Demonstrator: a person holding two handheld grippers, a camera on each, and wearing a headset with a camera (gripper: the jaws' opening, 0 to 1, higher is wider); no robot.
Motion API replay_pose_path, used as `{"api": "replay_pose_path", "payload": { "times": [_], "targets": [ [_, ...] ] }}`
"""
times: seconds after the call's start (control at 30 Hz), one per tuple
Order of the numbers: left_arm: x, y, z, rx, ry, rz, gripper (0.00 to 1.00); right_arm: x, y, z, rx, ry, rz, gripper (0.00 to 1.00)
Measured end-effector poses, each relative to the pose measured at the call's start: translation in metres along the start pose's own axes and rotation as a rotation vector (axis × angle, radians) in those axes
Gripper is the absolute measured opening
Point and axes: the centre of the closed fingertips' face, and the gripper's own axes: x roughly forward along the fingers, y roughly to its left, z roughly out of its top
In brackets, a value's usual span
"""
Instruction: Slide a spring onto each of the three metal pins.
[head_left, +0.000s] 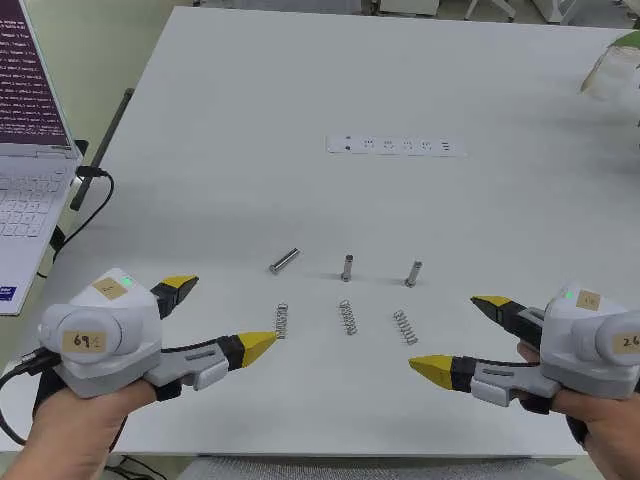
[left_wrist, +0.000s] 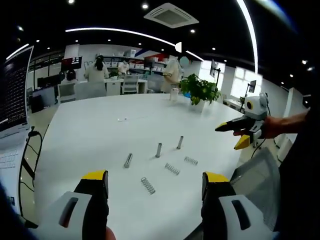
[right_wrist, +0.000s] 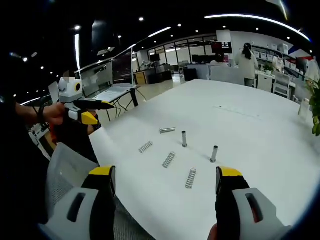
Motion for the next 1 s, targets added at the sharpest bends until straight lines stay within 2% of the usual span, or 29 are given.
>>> {"api": "replay_pose_path", "payload": {
  "times": [0.53,1.0],
  "targets": [
    [-0.0005,-0.0017,0.0005,0.000,0.002,-0.002,0.72,-0.0002,-0.0003,0.0002,0.005,-0.003,-0.002,0.79],
    [0.0015,-0.0012,0.0037,-0.006,-0.003,-0.005,0.72,0.0013,0.0005,-0.0020,0.002,0.016,0.007,0.79]
  ]
}}
